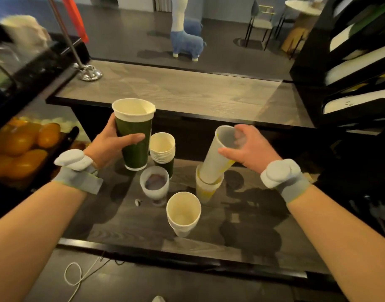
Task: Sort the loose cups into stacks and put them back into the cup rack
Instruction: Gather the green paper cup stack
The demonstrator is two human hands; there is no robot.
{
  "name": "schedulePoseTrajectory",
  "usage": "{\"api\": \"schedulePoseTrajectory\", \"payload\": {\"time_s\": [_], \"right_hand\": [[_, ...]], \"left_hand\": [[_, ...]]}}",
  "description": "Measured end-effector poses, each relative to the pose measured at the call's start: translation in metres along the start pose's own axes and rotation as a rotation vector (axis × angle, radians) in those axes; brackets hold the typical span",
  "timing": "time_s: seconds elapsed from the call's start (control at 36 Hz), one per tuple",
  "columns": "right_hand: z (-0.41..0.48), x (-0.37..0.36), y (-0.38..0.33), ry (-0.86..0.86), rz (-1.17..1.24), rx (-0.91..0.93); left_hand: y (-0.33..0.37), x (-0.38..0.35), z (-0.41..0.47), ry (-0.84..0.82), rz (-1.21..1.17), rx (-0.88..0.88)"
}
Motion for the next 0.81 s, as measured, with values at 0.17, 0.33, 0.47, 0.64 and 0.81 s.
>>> {"api": "schedulePoseTrajectory", "payload": {"time_s": [0.17, 0.33, 0.47, 0.64, 0.81], "right_hand": [[0.0, -0.043, 0.022, -0.134, -0.116, -0.018], [-0.006, -0.084, 0.043, -0.31, -0.266, -0.076], [-0.007, -0.104, 0.053, -0.309, -0.272, -0.113], [0.002, -0.102, 0.049, -0.278, -0.206, -0.154], [0.017, -0.096, 0.04, -0.267, -0.177, -0.173]], "left_hand": [[0.001, 0.001, 0.001, -0.005, -0.132, -0.02], [0.002, 0.007, 0.015, 0.01, -0.188, -0.124], [0.009, 0.005, 0.03, 0.042, -0.104, -0.209], [0.005, -0.002, 0.059, 0.081, 0.084, -0.235], [-0.011, -0.015, 0.078, 0.038, 0.225, -0.184]]}}
Point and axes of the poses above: each hand's wrist, its own z-axis towards the middle knuckle, its own x-axis out of the back of the hand, y = z × x, the point moved 5 cm from there along z, towards the middle knuckle, and after that the axes turned 13 degrees about x, right-handed, at the moved point
